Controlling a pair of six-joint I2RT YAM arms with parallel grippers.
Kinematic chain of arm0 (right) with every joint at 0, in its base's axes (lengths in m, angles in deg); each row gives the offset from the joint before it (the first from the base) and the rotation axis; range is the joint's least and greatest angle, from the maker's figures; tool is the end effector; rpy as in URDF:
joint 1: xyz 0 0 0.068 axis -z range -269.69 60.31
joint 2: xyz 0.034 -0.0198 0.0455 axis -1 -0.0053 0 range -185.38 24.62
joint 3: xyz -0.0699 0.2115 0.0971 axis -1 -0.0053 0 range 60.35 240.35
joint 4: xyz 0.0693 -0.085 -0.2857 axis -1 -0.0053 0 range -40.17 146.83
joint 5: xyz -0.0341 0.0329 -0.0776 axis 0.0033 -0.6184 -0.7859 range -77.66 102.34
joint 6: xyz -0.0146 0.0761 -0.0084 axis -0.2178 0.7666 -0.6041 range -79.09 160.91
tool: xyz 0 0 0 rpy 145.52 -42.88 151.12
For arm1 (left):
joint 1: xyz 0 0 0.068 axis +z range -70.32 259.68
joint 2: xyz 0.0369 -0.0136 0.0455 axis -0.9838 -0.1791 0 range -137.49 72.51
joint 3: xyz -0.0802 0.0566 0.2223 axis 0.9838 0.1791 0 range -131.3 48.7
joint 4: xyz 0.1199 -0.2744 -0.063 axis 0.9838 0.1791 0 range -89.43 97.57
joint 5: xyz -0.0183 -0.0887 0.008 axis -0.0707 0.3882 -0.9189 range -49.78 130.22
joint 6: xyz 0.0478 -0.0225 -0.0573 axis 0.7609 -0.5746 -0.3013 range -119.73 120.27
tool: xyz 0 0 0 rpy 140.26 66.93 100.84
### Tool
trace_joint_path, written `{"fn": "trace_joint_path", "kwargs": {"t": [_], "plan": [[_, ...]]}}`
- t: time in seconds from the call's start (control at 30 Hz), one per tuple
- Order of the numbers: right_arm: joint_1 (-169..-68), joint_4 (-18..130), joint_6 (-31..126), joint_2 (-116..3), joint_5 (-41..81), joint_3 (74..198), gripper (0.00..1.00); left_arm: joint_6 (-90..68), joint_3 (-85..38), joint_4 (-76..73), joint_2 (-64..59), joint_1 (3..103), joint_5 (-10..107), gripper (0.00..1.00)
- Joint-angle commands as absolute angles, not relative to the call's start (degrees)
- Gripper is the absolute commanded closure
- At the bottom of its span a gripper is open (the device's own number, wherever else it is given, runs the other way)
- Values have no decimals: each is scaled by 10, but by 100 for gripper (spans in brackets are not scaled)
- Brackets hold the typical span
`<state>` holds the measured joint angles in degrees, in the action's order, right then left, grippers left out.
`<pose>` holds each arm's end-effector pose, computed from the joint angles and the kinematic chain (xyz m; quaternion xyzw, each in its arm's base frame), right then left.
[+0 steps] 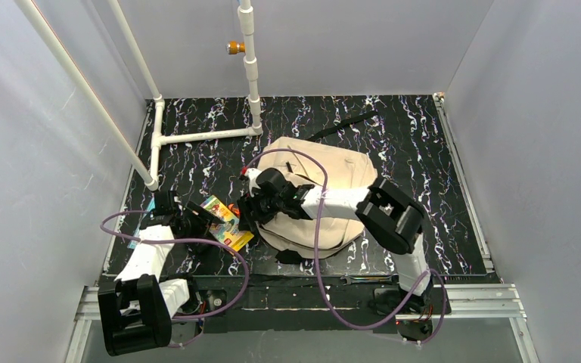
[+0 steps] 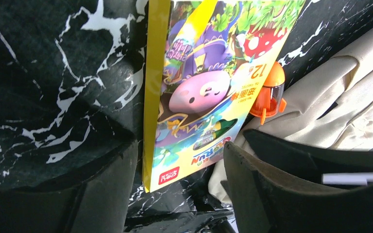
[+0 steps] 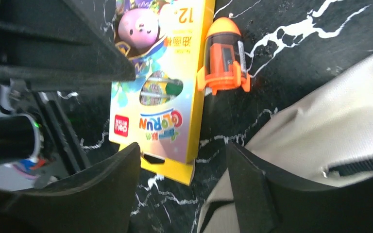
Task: Pack the student bag
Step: Pick up the stationery from the center of the board.
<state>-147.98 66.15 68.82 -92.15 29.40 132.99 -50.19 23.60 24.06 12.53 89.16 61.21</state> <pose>0.2406 0.4266 0.0827 -0.2959 0.8278 0.4090 0.2447 0.2492 0.0175 0.0816 -0.4295 0.8444 -0.2580 0.1897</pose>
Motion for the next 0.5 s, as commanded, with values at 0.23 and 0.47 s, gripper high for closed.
{"fn": "trace_joint_path", "kwargs": {"t": [0.23,0.47], "plan": [[-1588,725,200,-733,135,1140,19,-488,137,403,152,893,540,12],[-1650,836,-86,-736,102,1051,12,-497,56,429,138,893,579,8]]}}
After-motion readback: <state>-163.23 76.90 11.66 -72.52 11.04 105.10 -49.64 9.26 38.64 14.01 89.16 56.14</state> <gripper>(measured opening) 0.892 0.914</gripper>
